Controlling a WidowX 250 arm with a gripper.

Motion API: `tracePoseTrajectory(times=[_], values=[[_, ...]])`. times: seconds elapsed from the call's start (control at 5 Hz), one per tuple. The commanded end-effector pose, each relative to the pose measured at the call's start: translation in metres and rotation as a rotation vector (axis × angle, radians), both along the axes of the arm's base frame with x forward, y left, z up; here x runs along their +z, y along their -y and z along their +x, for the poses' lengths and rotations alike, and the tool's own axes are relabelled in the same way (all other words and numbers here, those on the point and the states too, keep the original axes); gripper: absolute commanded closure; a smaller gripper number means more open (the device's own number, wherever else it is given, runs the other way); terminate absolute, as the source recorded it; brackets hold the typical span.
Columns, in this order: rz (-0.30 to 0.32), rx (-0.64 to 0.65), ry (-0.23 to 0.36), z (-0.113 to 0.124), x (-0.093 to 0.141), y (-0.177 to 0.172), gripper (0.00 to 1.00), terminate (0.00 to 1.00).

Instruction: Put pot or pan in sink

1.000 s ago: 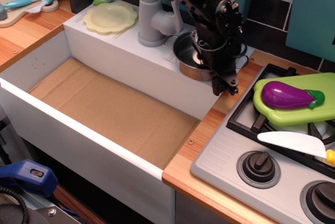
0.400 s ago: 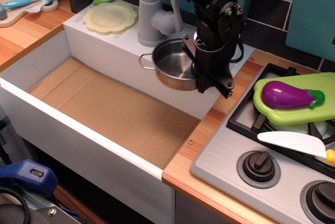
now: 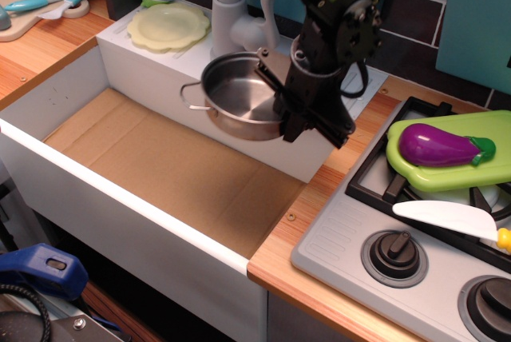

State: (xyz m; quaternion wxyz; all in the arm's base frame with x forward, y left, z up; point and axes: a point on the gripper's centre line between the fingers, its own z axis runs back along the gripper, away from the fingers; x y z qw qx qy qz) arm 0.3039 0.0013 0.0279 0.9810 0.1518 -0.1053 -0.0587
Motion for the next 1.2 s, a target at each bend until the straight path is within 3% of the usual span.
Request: tracePoseTrajectory(times=[0.0,0.2,0.6,0.8,1.0], values=[[-0.035,0.115,0.085,-0.008,0.001,-0.010,1.00,0.00],[-0.094,0.151,0.127,-0.012,-0.021,-0.020,1.00,0.00],[-0.125,0.164,0.178,-0.013,-0.055,-0.038,1.00,0.00],[-0.152,0.138,0.192,-0.014,-0.063,-0.043,0.00,0.00],[-0.152,0.138,0.192,-0.014,-0.063,-0.043,0.00,1.00]])
